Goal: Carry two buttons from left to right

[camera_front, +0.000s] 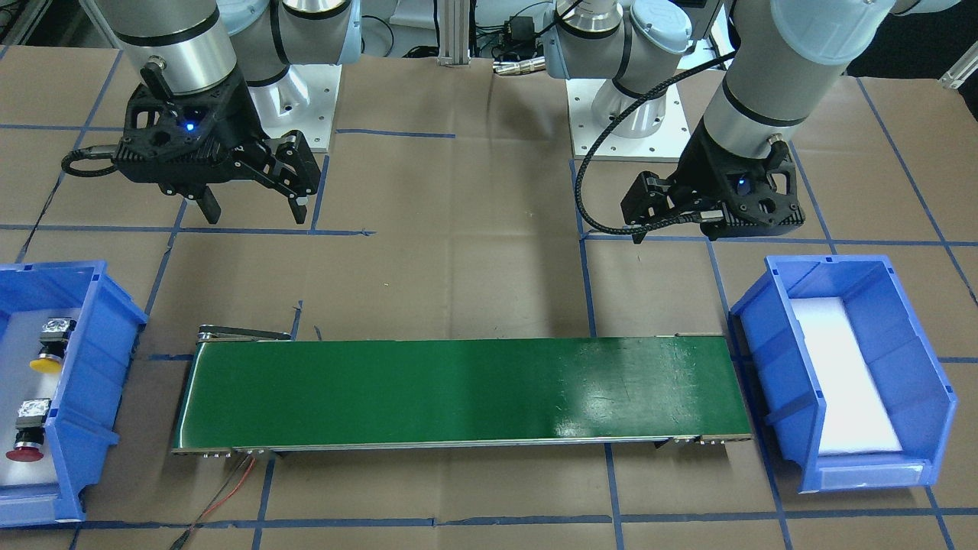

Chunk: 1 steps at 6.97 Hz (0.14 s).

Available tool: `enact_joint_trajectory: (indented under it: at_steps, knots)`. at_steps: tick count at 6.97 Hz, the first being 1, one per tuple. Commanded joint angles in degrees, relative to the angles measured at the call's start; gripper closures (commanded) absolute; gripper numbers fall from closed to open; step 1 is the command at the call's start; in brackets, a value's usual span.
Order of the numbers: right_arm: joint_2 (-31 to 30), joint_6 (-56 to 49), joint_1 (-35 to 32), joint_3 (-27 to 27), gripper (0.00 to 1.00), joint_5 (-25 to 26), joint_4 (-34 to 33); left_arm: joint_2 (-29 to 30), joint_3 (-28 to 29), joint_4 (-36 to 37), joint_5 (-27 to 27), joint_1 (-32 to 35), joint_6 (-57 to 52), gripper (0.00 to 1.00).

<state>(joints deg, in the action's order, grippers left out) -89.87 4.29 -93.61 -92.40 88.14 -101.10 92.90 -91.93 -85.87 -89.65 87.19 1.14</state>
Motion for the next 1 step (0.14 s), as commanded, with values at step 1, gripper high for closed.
enact_joint_trajectory:
  at_steps: [1]
  knots:
    - [0.2,0.0,0.0,0.0,0.00,-0.1,-0.1,0.0,0.0,0.0,0.0,0.0,0.0,0.00]
